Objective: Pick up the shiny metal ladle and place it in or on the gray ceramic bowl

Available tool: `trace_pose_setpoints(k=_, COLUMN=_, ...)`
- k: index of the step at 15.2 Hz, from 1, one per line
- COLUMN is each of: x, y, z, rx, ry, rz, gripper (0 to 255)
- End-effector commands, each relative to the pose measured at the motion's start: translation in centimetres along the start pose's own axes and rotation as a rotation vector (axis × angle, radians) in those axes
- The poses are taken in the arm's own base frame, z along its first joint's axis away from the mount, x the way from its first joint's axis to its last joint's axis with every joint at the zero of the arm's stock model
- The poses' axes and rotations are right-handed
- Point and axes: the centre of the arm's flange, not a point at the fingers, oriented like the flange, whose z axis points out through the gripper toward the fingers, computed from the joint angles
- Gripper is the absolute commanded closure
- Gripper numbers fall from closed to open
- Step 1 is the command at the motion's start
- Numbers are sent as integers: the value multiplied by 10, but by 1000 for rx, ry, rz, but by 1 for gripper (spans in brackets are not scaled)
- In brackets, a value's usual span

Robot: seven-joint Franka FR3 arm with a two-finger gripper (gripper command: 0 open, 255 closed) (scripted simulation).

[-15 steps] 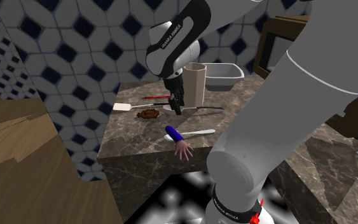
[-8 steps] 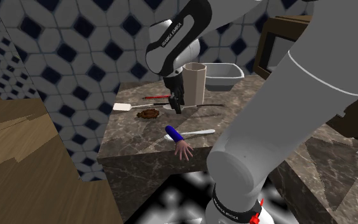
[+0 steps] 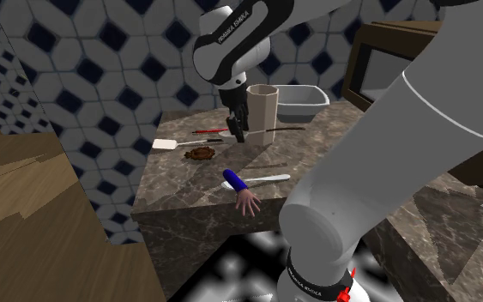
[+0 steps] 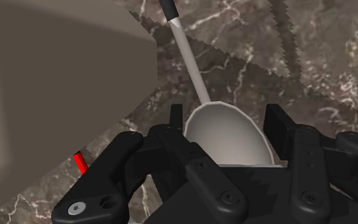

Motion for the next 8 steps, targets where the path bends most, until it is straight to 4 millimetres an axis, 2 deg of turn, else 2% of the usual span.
trace_pose_setpoints(k=1, x=-3, y=1, z=-10, rx=0, ry=0, rz=0, gripper=255)
trace_pose_setpoints(k=8, x=-10, y=5, z=-46, rx=0, ry=0, rz=0, gripper=255)
